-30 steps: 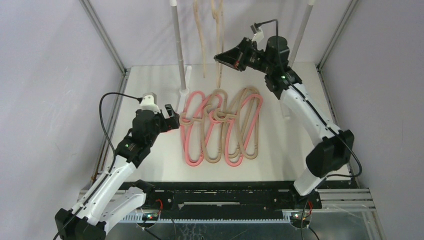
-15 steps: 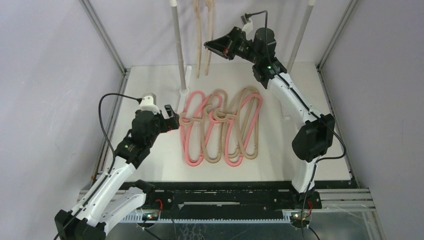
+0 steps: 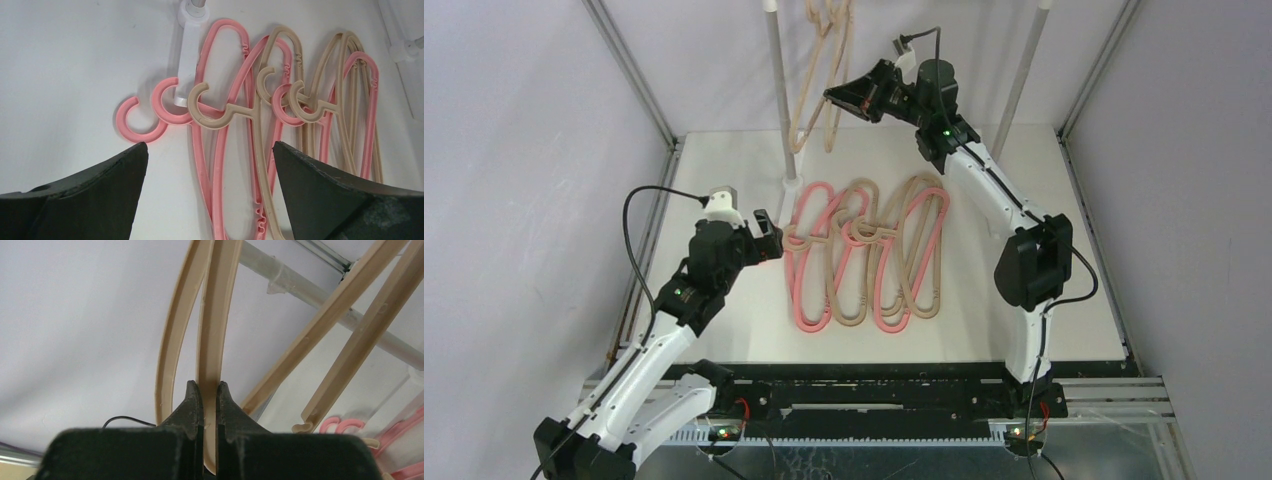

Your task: Organize the hangers

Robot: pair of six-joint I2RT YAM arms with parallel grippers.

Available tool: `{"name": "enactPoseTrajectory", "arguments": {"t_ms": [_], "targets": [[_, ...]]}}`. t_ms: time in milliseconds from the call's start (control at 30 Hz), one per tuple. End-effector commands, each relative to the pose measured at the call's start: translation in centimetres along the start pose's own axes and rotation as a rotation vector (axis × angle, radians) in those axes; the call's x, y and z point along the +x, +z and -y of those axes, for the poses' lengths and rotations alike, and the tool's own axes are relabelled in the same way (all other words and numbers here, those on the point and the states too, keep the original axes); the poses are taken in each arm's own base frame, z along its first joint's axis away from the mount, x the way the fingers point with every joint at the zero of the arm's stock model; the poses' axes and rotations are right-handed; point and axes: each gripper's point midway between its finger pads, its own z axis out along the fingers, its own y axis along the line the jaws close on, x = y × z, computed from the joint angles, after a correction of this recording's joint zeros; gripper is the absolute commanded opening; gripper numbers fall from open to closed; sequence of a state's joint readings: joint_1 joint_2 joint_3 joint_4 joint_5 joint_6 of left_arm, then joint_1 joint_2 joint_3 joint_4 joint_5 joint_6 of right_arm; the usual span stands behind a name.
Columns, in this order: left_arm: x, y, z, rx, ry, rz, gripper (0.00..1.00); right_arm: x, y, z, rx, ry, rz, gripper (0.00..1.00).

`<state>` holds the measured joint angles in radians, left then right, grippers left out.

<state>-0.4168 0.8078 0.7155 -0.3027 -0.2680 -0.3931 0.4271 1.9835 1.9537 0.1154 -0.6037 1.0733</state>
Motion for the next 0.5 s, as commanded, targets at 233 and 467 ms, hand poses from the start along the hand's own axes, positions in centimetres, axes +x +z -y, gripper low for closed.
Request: {"name": "enactPoseTrajectory", "arguments": {"t_ms": [233,467], "targets": [[0.1,0.5,0.0,-0.008,0.000,0.005,0.99,-0.1,-1.7,0.4,0.058,-0.041,0.031,0.55],[0.2,0.6,-0.1,-0.013,0.004,-0.002,0.99,0.1,-5.3,-0.4,0.118,-0.147,0.087,0.75]]}}
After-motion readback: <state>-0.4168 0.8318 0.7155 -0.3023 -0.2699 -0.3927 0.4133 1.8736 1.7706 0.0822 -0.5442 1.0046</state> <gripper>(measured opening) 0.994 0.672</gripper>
